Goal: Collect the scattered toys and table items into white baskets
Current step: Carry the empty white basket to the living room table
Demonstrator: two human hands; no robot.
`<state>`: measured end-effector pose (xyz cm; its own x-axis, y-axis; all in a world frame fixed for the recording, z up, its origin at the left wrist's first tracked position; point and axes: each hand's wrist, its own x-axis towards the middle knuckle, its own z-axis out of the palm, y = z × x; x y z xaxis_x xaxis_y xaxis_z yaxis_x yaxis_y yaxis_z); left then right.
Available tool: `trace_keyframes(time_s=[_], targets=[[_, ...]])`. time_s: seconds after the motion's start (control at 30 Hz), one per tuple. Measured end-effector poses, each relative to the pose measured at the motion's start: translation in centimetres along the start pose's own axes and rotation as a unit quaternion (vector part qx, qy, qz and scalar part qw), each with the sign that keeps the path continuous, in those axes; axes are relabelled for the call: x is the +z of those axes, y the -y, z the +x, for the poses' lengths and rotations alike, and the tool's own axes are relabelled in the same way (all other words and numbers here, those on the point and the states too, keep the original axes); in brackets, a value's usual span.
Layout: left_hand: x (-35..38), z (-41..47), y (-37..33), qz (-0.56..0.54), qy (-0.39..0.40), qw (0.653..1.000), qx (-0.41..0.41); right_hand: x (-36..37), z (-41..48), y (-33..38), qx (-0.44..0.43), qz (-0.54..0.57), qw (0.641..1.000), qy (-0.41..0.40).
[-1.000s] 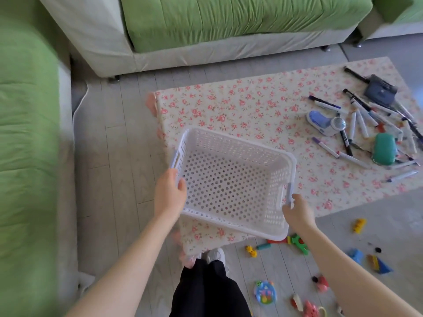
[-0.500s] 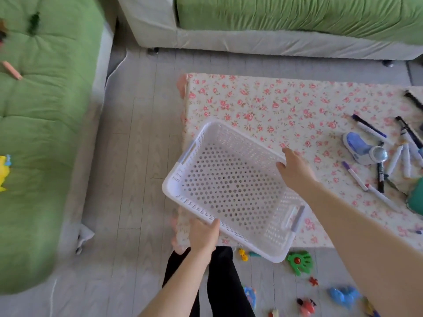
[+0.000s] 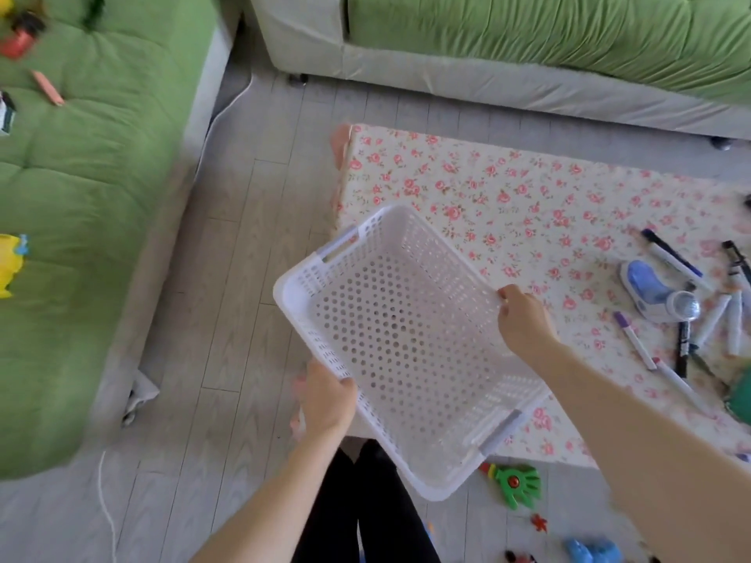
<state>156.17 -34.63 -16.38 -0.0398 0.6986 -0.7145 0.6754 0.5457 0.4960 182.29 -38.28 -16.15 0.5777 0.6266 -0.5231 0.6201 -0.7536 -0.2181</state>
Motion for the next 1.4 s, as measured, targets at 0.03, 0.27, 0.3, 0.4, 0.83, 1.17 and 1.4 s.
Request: trace_keyframes(time_s=[0.03,0.27,0.3,0.4,0.83,1.17,1.4], targets=[[-1.0,0.6,-0.5,0.02,0.002,1.0,0.016,-0.2,-0.9,0.2,0.002,0.017,1.0,-0.005],[-7.4,5.7,-5.5,0.2,-0.018,0.97,0.14,2.0,-7.2,1.7,0.046,0.135,0.989,0.048],[-7.8,6.3,-5.9,0.212,-0.015,0.966,0.145,2.6,-7.8,2.1,0.051,0.145,0.986,0.056],[-8.4,7.7,-6.4,0.235,-0.016,0.957,0.168,4.4,-8.3,3.2,0.072,0.18,0.979,0.058],[-7.2,9.3,-4.6,0.259,-0.043,0.952,0.16,7.5,-8.3,3.7,0.112,0.182,0.975,0.057],[-11.4,1.1,-10.2,0.166,-0.11,0.952,0.231,-1.1,-12.9,5.5,0.125,0.3,0.942,-0.084],[-10.8,-5.3,-14.1,0.125,-0.041,0.944,0.302,-5.8,-16.0,1.8,0.14,0.302,0.931,-0.153]])
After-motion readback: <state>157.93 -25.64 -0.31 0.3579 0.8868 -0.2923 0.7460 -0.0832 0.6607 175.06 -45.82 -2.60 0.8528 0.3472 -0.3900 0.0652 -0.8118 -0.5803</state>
